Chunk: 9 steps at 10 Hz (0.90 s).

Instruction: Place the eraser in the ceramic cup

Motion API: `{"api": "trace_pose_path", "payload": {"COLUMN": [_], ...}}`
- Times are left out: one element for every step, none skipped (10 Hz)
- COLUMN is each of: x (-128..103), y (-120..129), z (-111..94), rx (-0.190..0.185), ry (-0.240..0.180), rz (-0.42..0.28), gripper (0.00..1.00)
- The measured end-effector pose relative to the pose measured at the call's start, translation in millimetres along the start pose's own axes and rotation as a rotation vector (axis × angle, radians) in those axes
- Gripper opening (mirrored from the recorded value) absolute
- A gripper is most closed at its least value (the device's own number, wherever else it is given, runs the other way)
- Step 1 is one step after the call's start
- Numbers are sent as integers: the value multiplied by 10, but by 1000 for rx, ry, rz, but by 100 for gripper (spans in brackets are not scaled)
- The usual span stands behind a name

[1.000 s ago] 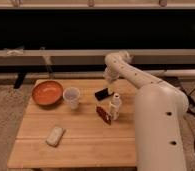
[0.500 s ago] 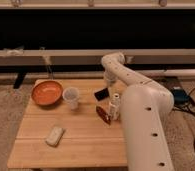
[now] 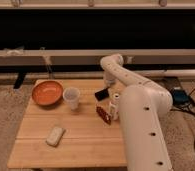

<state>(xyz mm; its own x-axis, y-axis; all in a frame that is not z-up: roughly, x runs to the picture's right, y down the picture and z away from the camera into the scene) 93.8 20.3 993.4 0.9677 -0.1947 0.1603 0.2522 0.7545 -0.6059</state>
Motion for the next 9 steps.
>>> {"api": "trace_pose_path", "payload": {"x": [-7, -4, 8, 4, -1, -3, -25, -84, -140], "y": [8, 17, 27, 28, 30, 35, 40, 12, 7], "z": [18, 28, 38, 44, 45, 34, -12, -127, -231], "rx": [-9, -15, -21, -26, -27, -27, -22, 3, 21], "ry": [5, 9, 14, 19, 22, 23, 20, 9, 4], "rz": [-1, -1, 1, 1, 1, 2, 3, 2, -5], "gripper": [70, 60, 50, 38, 28, 20, 9, 1, 0]}}
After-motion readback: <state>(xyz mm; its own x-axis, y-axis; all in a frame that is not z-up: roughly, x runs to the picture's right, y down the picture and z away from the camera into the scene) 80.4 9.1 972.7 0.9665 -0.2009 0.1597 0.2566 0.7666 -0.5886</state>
